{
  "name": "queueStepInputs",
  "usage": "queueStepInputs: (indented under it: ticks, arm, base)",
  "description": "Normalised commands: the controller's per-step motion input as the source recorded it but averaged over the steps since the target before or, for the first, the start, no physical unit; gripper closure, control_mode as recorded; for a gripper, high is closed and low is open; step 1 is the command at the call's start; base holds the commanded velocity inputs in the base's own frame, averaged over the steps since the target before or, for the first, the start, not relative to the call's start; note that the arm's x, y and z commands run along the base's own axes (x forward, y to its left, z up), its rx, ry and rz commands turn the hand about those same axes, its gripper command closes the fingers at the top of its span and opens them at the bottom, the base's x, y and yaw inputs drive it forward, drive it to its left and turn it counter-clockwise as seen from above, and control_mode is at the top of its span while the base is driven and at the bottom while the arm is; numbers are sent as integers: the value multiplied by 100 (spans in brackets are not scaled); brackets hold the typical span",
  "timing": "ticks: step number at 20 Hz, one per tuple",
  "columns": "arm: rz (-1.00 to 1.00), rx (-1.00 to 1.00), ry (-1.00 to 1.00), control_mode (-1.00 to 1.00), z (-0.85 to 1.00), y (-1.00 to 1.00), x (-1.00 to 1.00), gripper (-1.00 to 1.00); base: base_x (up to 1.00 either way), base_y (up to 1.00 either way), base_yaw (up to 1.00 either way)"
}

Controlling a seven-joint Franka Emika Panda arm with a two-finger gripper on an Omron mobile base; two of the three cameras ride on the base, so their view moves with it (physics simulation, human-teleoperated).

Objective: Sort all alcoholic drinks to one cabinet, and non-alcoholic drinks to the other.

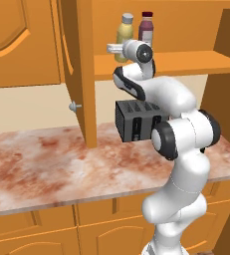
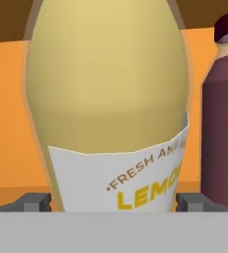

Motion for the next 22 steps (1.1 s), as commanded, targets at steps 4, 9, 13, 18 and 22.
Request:
queueStepInputs:
  ticks: [4,9,13,18,22]
  arm:
    - [0,16,8,-100,3,0,5,-100]
    - [0,18,18,-100,17,0,19,-100]
    - [0,14,20,-100,20,0,21,-100]
    - [0,11,18,-100,20,0,17,-100]
    - [0,2,8,-100,3,0,3,-100]
  base:
    - [0,0,0]
    - [0,0,0]
    - [0,0,0]
    - [0,0,0]
    - [0,0,0]
